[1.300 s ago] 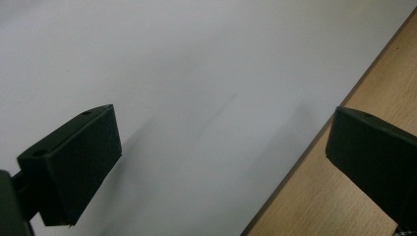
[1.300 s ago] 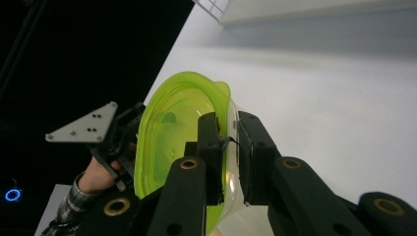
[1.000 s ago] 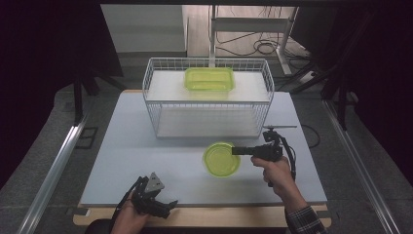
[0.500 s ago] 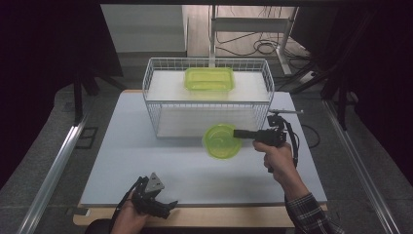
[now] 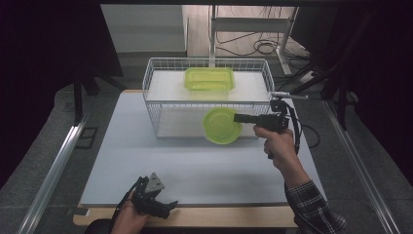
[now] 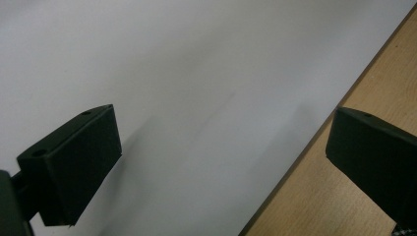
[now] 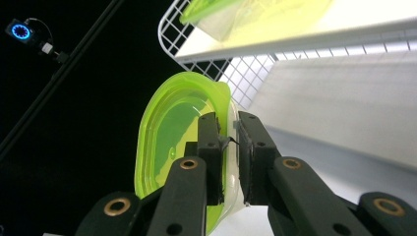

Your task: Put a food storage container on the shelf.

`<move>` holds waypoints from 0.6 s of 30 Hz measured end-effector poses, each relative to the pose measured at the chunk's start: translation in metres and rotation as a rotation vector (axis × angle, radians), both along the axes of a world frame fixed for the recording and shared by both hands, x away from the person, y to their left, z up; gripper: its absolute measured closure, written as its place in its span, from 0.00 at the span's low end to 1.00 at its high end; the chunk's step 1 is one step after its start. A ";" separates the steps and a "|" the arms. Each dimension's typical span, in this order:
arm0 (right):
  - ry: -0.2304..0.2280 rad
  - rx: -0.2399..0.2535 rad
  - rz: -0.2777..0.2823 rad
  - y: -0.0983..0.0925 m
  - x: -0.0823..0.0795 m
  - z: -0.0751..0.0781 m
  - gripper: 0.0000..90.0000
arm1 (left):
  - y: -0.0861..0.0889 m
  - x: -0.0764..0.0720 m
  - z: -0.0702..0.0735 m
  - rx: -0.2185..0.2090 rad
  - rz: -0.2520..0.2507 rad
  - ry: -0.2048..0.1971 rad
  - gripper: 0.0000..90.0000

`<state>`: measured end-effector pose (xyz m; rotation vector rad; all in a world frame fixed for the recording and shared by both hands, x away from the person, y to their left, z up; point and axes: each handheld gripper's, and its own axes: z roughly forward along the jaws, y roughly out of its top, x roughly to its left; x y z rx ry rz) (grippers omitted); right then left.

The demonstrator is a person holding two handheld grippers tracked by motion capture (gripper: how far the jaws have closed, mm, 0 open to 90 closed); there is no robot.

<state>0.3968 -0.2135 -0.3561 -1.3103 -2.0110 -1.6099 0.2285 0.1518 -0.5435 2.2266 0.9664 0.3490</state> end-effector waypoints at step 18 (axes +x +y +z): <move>-0.076 -0.010 -0.037 0.022 0.018 0.044 0.90 | 0.000 0.000 0.000 0.002 0.000 0.005 0.00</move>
